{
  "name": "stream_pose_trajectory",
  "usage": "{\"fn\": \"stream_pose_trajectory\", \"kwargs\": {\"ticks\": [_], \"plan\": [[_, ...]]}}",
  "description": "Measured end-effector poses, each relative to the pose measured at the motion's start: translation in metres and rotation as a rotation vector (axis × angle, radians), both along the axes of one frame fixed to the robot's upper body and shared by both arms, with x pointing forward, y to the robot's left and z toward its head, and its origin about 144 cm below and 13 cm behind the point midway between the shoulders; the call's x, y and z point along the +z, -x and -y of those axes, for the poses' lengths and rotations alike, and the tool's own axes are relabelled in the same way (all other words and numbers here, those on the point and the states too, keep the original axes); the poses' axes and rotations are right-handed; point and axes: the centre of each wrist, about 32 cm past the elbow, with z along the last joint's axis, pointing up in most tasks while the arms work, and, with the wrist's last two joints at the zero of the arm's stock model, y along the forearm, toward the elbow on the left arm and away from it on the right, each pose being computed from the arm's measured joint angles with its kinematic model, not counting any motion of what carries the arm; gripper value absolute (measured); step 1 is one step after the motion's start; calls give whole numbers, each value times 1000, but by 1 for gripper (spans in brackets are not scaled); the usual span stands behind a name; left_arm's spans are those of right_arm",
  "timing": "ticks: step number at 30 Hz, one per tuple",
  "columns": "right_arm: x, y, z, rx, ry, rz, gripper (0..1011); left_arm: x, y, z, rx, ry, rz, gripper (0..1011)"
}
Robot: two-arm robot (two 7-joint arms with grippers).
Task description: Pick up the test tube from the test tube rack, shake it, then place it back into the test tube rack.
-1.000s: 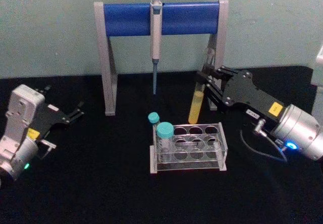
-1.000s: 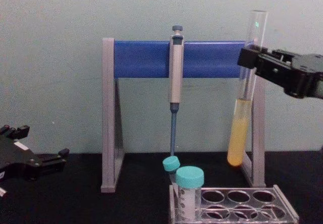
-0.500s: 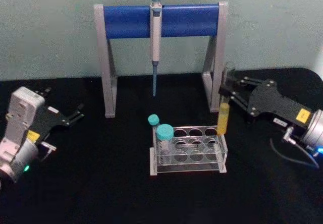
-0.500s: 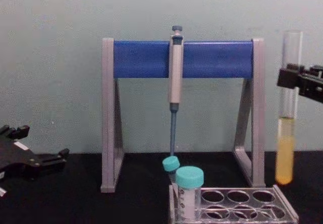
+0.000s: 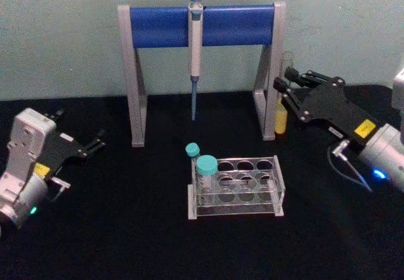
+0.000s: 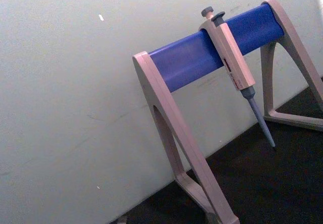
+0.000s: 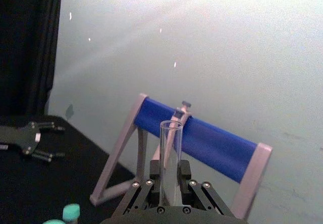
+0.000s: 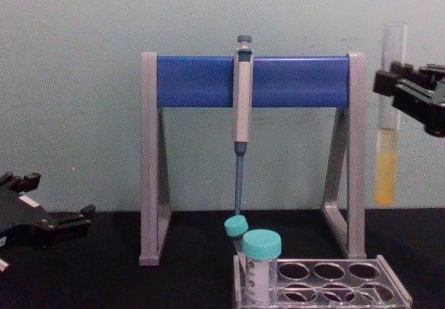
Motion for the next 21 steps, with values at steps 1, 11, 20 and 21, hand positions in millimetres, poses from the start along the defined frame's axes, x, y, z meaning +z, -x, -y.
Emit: {"fn": "stream_pose_trajectory", "kwargs": {"ticks": [1,11,20,21], "plan": [[-1,-1,-4,-2,-13,7,228,0,0,0,0,0,0,1001],[-8,-3,-25,81,-111,-26,229,0,0,0,0,0,0,1001],[-6,-3,-20,250,-144,-126,228,0,0,0,0,0,0,1001],[-5,-3,-18,265,-143,-135,228,0,0,0,0,0,0,1001]]}}
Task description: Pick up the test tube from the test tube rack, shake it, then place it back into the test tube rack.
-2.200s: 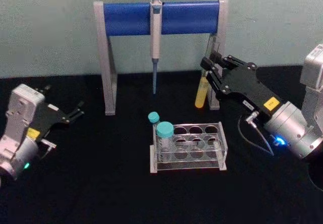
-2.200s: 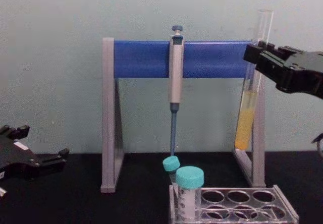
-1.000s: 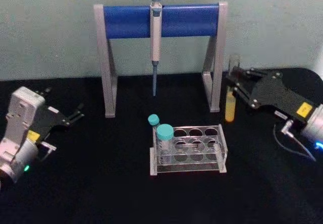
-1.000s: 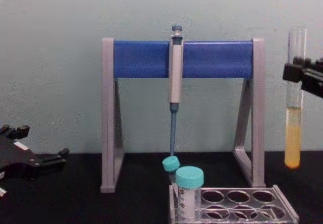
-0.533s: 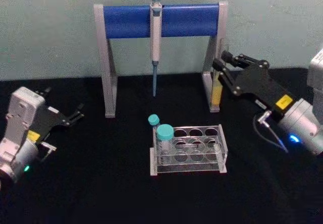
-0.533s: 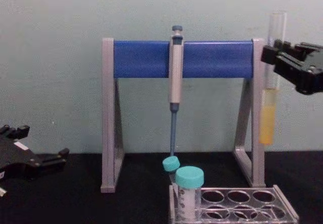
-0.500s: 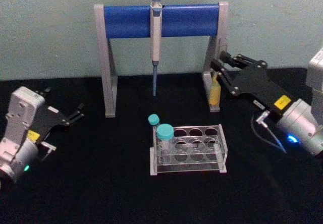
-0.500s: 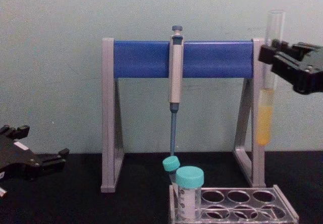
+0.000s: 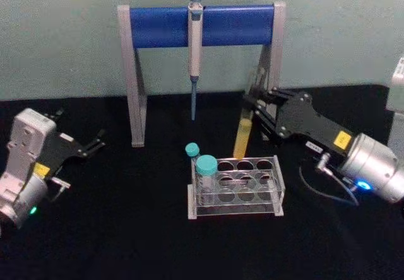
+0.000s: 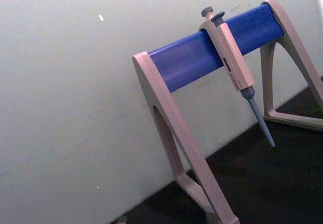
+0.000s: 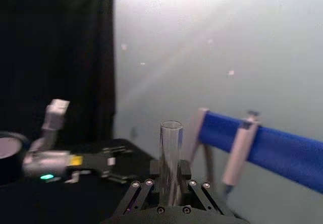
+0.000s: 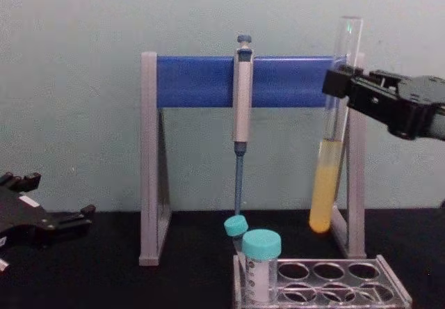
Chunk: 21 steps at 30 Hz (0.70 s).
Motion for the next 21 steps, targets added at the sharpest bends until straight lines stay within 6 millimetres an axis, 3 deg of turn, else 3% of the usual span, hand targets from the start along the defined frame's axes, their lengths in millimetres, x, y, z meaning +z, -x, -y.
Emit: {"fn": "stream_pose_trajectory", "kwargs": {"ticks": [9,15,21], "plan": [[10,5,32,94,19,-55,228,0,0,0,0,0,0,1001],[16,9,53,34,105,-40,229,0,0,0,0,0,0,1001],[16,8,58,-44,138,-1,229,0,0,0,0,0,0,1001]]}}
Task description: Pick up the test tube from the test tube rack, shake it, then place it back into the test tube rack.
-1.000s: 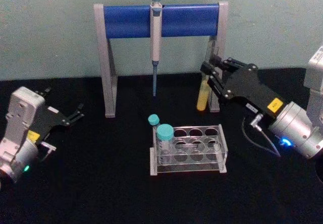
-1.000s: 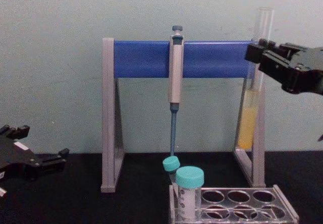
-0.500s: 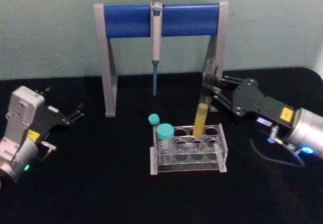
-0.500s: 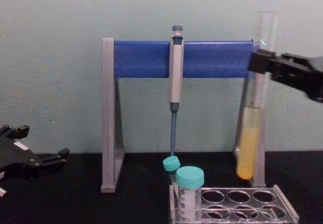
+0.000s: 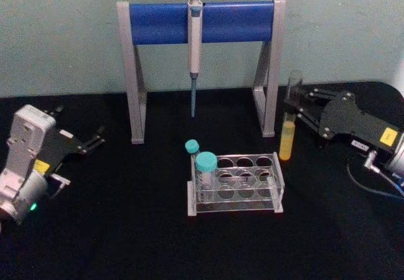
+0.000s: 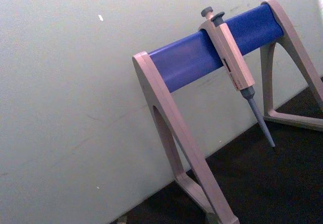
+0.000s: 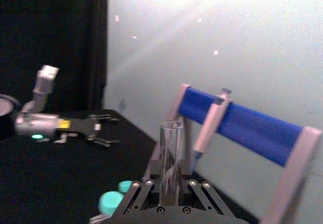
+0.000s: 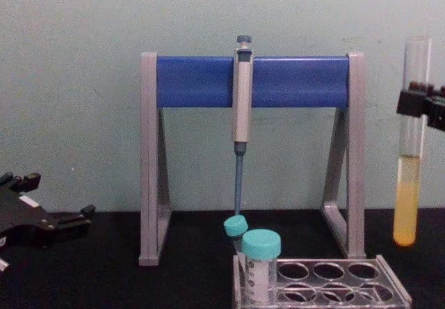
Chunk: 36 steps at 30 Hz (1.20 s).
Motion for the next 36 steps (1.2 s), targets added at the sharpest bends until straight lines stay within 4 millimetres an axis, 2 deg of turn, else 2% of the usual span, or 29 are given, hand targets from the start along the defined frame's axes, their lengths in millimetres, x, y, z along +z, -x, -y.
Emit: {"fn": "stream_pose_trajectory", "kwargs": {"ticks": [6,13,24,31,36], "plan": [[-3,-6,-8,-89,-6,54,228,0,0,0,0,0,0,1001],[-10,-13,-31,-162,-25,93,228,0,0,0,0,0,0,1001],[-15,-17,-52,-114,-89,65,229,0,0,0,0,0,0,1002],[-14,-19,-48,33,-140,-6,228,0,0,0,0,0,0,1001],[-11,-19,-36,132,-138,-59,228,0,0,0,0,0,0,1001]]}}
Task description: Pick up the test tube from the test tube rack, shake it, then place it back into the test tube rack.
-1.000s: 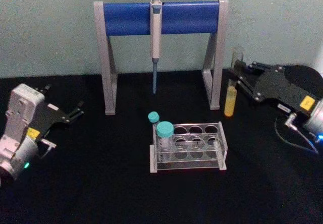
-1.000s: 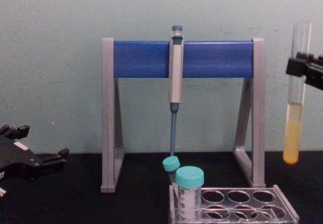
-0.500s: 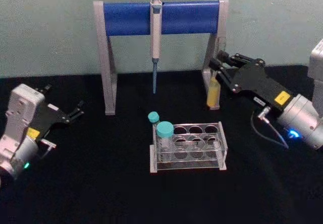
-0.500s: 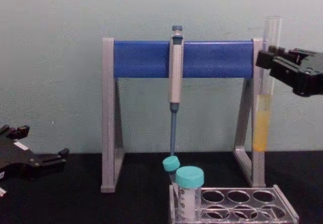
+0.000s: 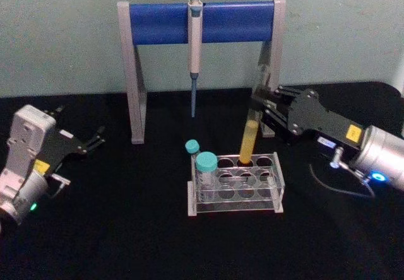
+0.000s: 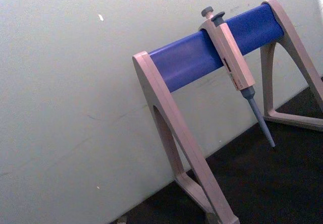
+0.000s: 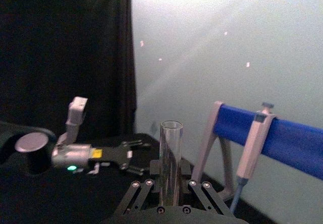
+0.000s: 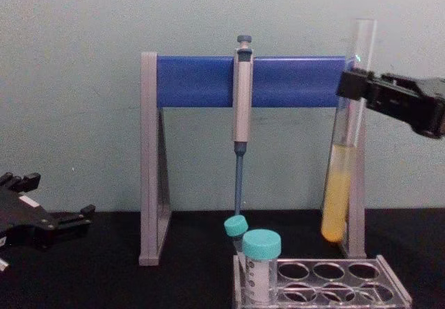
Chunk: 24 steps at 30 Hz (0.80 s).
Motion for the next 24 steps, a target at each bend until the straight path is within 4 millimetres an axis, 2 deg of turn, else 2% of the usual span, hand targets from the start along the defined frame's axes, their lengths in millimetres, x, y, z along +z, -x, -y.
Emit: {"fn": "stream_pose_trajectory", "kwargs": {"ticks": [7,14,18,24], "plan": [[3,7,23,38,53,-18,228,0,0,0,0,0,0,1001],[4,14,43,-38,126,18,228,0,0,0,0,0,0,1001],[3,14,45,-118,173,50,228,0,0,0,0,0,0,1001],[-1,8,34,-235,196,94,228,0,0,0,0,0,0,1001]]}}
